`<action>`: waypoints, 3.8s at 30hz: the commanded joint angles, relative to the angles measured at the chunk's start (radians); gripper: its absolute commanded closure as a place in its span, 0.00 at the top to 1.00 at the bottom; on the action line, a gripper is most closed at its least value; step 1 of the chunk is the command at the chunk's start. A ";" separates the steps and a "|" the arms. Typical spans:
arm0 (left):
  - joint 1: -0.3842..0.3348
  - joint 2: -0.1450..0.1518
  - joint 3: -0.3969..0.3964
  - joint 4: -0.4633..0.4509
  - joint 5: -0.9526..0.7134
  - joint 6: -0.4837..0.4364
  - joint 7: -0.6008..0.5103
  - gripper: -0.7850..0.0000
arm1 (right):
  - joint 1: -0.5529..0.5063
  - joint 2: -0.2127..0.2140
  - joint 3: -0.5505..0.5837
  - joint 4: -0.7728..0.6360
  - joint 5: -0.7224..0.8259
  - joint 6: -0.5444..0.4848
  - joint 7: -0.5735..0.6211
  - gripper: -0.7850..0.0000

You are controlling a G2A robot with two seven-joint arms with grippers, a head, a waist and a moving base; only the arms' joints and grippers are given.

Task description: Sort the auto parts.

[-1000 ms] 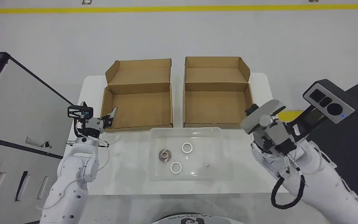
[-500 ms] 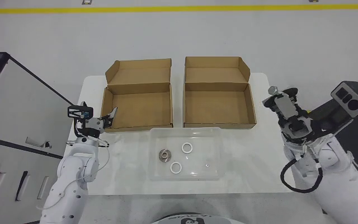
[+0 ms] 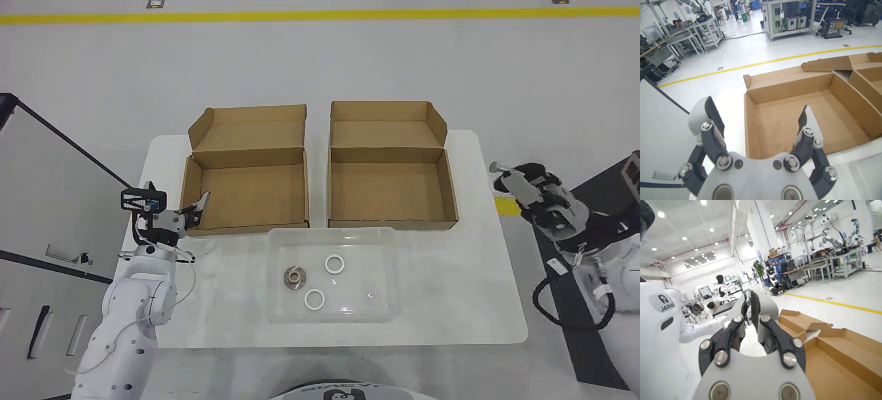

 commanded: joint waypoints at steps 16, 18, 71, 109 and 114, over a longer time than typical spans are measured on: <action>0.000 0.000 0.000 0.000 0.000 0.000 0.000 1.00 | 0.249 0.045 -0.016 0.118 -0.119 -0.074 0.352 0.00; 0.000 0.000 0.000 0.000 0.000 0.000 0.000 1.00 | 0.292 0.050 -0.046 0.112 -0.139 -0.074 0.378 0.00; 0.000 0.000 0.000 0.000 0.000 0.000 0.000 1.00 | 1.328 0.156 -1.423 0.322 -1.023 -0.074 0.222 0.00; 0.000 0.000 0.000 0.000 0.000 0.000 0.000 1.00 | 1.467 -0.055 -1.666 0.733 -1.140 -0.074 0.069 0.00; 0.000 0.000 0.000 0.000 0.000 0.000 0.000 1.00 | 1.452 -0.077 -1.666 0.759 -1.109 -0.074 0.096 0.00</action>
